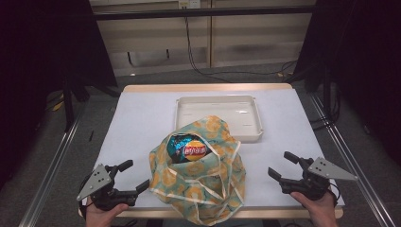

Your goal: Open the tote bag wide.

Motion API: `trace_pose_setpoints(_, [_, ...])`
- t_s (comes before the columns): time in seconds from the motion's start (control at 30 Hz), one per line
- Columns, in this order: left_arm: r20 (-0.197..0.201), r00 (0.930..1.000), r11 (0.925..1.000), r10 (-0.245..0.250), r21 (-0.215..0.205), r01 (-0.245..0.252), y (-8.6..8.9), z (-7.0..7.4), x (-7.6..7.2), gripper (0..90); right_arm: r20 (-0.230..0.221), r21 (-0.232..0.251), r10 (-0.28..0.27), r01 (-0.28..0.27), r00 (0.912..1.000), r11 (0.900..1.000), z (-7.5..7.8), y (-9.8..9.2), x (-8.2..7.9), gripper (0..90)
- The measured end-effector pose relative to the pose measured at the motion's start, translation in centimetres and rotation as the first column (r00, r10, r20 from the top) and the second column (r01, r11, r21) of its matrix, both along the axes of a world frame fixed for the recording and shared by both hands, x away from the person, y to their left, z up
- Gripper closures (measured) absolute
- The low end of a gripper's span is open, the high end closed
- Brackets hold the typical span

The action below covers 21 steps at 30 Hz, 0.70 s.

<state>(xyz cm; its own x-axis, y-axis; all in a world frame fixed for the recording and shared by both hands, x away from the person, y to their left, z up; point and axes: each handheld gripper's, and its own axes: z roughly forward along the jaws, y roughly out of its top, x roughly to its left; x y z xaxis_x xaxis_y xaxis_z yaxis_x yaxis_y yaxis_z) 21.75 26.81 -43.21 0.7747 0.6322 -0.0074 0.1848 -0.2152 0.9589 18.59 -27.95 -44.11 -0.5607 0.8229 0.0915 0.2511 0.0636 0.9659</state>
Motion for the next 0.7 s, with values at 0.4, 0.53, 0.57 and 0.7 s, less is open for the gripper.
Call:
trace_pose_setpoints(0.4, [-0.015,0.9983,0.9984,-0.056,-0.006,0.056,-0.5,0.4,-0.2,26.6,-0.014,-0.037,0.117,-0.118,0.9930,0.992,0.6,2.0,-0.4,40.4])
trace_pose_setpoints(0.53, [-0.028,0.9970,0.9972,-0.072,-0.023,0.071,-0.7,0.4,-0.4,29.4,-0.019,-0.037,0.171,-0.172,0.9851,0.984,0.9,3.1,-0.4,45.8])
trace_pose_setpoints(0.57, [-0.032,0.9968,0.9971,-0.074,-0.021,0.073,-0.7,0.4,-0.5,29.8,-0.024,-0.034,0.181,-0.182,0.9832,0.983,0.9,3.3,-0.4,46.5])
trace_pose_setpoints(0.7, [-0.041,0.9963,0.9967,-0.076,-0.032,0.075,-0.6,0.5,-0.8,30.2,-0.028,-0.043,0.202,-0.203,0.9791,0.978,1.1,3.9,-0.5,46.8])
